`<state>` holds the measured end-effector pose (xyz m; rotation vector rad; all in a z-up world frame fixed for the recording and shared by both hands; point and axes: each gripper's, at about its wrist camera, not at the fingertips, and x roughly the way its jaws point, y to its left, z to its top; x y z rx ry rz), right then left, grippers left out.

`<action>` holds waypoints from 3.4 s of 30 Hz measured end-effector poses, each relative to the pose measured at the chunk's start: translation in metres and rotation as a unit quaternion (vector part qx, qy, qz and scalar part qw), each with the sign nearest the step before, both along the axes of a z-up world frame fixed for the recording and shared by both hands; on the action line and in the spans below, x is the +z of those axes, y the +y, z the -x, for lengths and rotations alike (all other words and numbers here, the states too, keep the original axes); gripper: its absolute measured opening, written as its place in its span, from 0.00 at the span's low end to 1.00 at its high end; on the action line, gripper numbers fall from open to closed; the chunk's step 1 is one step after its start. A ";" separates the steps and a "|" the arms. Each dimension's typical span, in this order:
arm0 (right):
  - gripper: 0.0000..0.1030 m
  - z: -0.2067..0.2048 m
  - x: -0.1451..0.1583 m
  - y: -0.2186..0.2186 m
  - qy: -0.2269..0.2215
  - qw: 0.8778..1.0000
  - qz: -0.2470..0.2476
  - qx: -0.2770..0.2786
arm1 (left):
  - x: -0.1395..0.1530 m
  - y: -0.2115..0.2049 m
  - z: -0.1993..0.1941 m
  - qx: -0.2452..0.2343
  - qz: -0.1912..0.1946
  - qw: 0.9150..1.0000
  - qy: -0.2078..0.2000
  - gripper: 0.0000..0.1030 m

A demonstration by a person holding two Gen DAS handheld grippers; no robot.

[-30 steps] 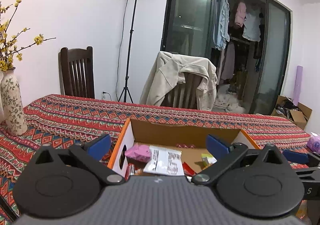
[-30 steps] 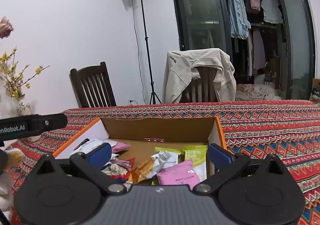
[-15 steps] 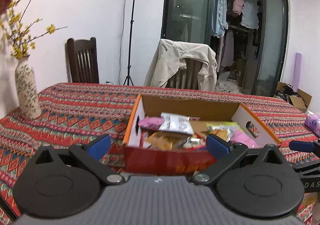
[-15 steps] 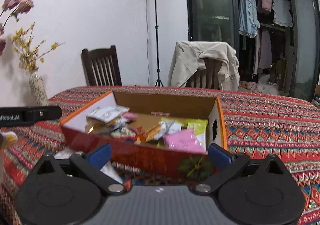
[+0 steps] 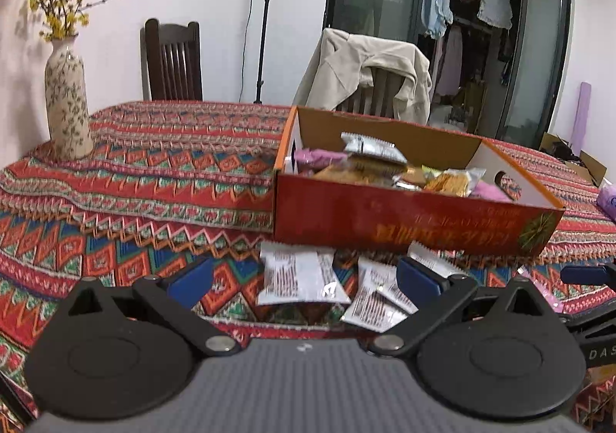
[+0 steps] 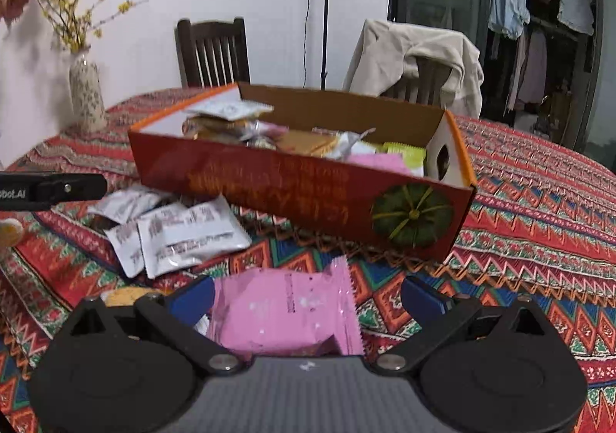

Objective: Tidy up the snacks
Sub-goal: 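Grasp a pink packet with the right tool while the left tool grasps a white cracker packet, then carry both packets over the box and open both tools to drop them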

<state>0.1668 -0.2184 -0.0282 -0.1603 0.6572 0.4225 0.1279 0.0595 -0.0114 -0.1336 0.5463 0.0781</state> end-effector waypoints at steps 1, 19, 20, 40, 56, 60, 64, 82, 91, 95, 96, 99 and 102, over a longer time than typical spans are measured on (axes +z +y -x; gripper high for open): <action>1.00 -0.002 -0.002 0.002 0.004 1.000 0.003 0.001 | -0.001 0.000 0.000 0.000 0.003 1.000 0.002 1.00; 0.77 -0.002 -0.016 0.008 0.010 1.000 -0.006 0.020 | -0.011 0.001 -0.003 -0.010 0.019 1.000 0.016 1.00; 0.76 -0.002 -0.015 0.007 0.008 1.000 -0.008 0.019 | -0.011 0.000 -0.003 -0.009 0.019 1.000 0.016 1.00; 0.70 -0.003 -0.007 -0.027 -0.024 0.995 -0.083 -0.058 | -0.007 -0.001 -0.046 0.028 -0.034 0.996 0.075 1.00; 0.70 -0.003 -0.007 -0.027 -0.024 0.995 -0.081 -0.058 | -0.025 -0.001 -0.058 0.032 -0.041 0.994 0.099 0.73; 0.71 -0.003 -0.007 -0.025 -0.025 0.995 -0.077 -0.058 | -0.022 0.002 -0.053 0.033 -0.032 0.995 0.090 0.50; 0.71 -0.003 -0.008 -0.024 -0.025 0.995 -0.075 -0.056 | -0.020 0.004 -0.051 0.034 -0.030 0.995 0.086 0.47; 0.71 0.004 0.001 -0.027 -0.060 0.993 -0.086 -0.059 | 0.011 -0.008 -0.014 0.024 -0.036 0.999 0.014 0.46; 0.71 0.014 0.021 -0.025 -0.084 0.991 -0.088 -0.051 | 0.039 -0.023 -0.005 0.006 -0.031 0.999 -0.031 0.46; 0.71 0.013 0.035 -0.024 -0.100 0.989 -0.096 -0.052 | 0.051 -0.033 -0.008 -0.009 -0.032 0.998 -0.049 0.46; 0.71 0.013 0.038 -0.024 -0.104 0.988 -0.097 -0.053 | 0.053 -0.037 -0.010 -0.012 -0.032 0.998 -0.053 0.46; 0.71 0.009 0.049 -0.026 -0.117 0.986 -0.102 -0.057 | 0.062 -0.044 -0.017 -0.016 -0.032 0.997 -0.063 0.46; 0.71 0.003 0.060 -0.026 -0.126 0.984 -0.108 -0.061 | 0.070 -0.049 -0.028 -0.019 -0.028 0.997 -0.070 0.46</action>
